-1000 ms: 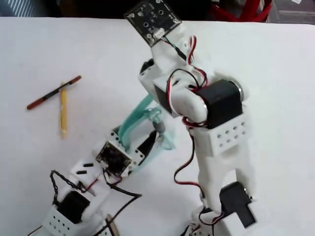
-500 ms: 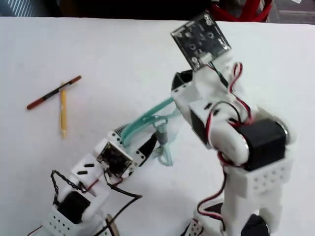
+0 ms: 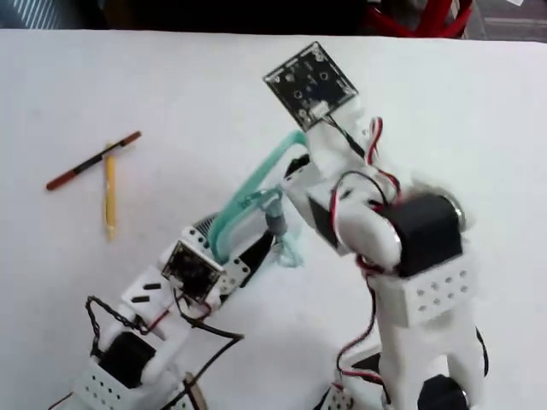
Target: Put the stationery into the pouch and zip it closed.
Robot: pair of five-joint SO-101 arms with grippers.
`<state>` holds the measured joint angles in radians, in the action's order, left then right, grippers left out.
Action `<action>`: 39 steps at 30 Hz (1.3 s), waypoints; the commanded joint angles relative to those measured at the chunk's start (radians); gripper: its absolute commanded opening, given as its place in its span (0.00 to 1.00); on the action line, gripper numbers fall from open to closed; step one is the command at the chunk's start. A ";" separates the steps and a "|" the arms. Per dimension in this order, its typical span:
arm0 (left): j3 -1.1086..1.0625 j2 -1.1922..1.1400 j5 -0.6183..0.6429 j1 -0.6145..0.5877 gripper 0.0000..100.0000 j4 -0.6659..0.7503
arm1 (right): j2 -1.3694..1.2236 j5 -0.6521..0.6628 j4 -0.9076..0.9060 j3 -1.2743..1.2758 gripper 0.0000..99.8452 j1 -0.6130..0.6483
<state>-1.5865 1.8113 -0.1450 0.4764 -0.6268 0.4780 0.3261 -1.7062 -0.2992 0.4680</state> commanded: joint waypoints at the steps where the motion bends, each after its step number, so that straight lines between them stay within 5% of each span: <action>1: 0.021 0.010 0.008 -0.010 0.19 0.026 | 0.021 -0.003 0.022 -0.038 0.02 0.007; 8: 0.023 0.010 0.008 -0.010 0.19 0.028 | 0.016 -0.083 0.087 -0.011 0.04 -0.097; 14: 0.023 0.010 0.008 -0.010 0.19 0.026 | -0.056 -0.157 0.099 -0.009 0.26 -0.093; 35: 0.034 0.010 0.015 -0.010 0.19 0.025 | -0.177 -0.157 0.122 0.018 0.02 -0.091; 39: 0.193 0.010 0.104 -0.054 0.20 -0.143 | -0.177 -0.158 0.122 0.021 0.02 -0.091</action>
<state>-1.5696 1.8113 -0.1266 0.4733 -0.6406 0.3030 0.1741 -1.5881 -0.2793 0.3728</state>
